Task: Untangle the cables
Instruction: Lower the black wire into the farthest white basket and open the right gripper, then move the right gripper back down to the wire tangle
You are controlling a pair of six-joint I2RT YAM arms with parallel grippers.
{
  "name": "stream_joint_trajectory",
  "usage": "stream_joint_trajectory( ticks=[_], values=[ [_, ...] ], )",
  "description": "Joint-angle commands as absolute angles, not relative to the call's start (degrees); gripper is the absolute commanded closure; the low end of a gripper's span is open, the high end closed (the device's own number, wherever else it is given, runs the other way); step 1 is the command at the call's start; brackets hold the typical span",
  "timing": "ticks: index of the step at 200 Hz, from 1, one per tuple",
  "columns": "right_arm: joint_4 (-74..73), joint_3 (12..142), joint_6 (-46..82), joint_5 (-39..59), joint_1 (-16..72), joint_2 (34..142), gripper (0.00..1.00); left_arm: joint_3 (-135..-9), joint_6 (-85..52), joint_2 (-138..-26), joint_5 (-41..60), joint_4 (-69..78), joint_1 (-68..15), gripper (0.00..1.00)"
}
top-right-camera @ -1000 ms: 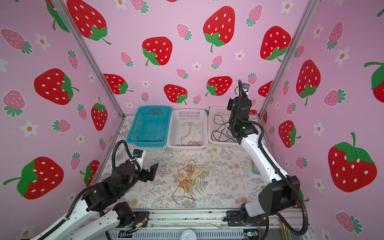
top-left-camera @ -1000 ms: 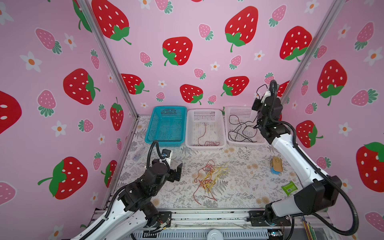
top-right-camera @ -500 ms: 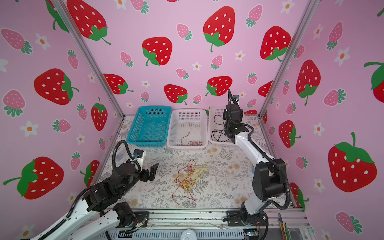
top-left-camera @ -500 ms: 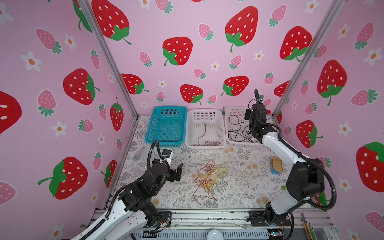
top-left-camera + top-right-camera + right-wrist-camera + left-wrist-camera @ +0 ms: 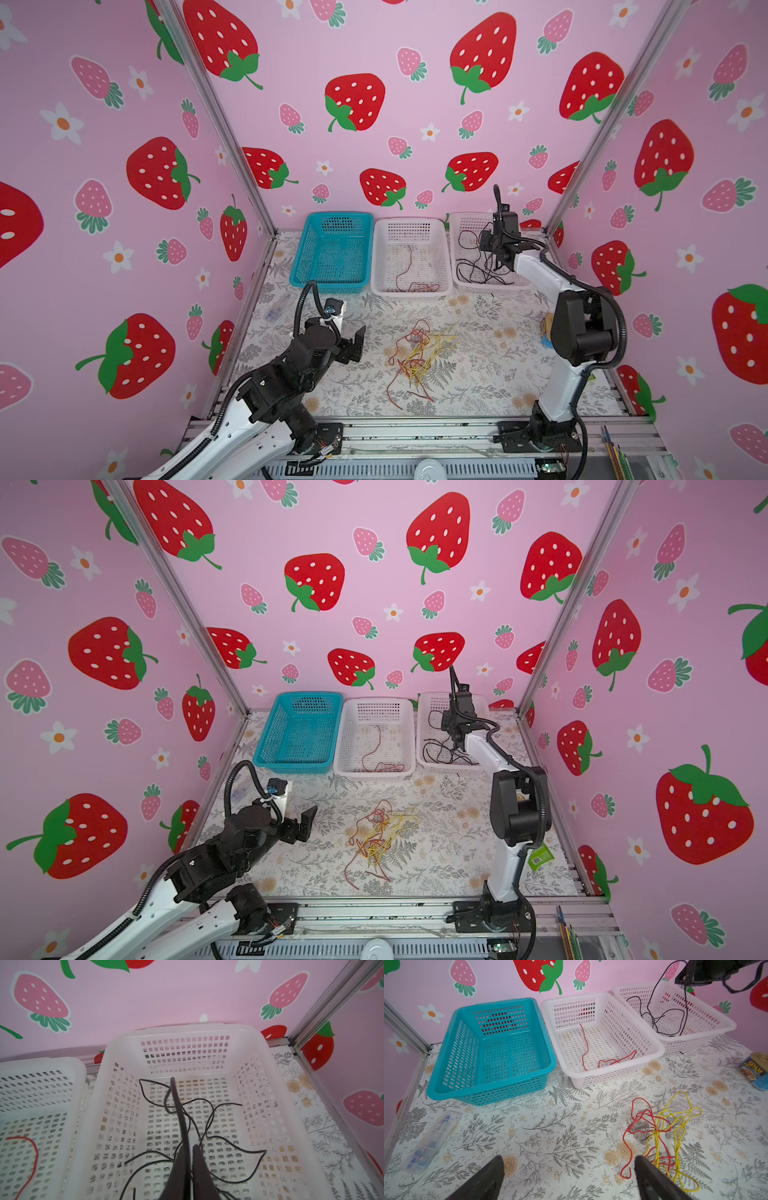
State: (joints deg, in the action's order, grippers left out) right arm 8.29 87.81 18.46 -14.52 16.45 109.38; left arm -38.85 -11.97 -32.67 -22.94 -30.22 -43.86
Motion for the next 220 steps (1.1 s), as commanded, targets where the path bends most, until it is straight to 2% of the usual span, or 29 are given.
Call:
stream_joint_trajectory(
  ticks=[1, 26, 57, 101, 144, 187, 220],
  values=[
    [12.87, 90.30, 21.19, -13.63, 16.35, 109.08, 0.79, -38.05, -11.51, -32.48, -23.12, -29.34, -43.56, 0.01],
    [13.40, 90.44, 22.55, -13.74, 16.40, 108.08, 0.66, -37.97, -11.51, -32.37, -23.19, -29.19, -43.52, 0.01],
    [14.04, 90.44, 23.86, -14.20, 16.35, 106.42, 0.60, -37.86, -11.37, -32.26, -22.87, -29.16, -43.42, 0.01],
    [13.71, 88.87, 26.70, -13.03, 16.51, 101.08, 0.57, -37.73, -11.26, -32.27, -22.50, -29.02, -43.35, 0.01],
    [8.97, 79.54, 29.44, -7.28, 18.47, 91.30, 0.53, -37.71, -11.10, -32.50, -22.24, -29.01, -43.32, 0.01],
    [4.77, 65.71, 30.36, -0.82, 24.36, 79.89, 0.49, -37.49, -11.24, -32.17, -20.05, -28.82, -43.16, 0.01],
    [3.26, 54.67, 32.53, 2.86, 33.00, 71.86, 0.49, -37.07, -11.50, -31.51, -17.12, -28.30, -43.22, 0.01]
  ],
)
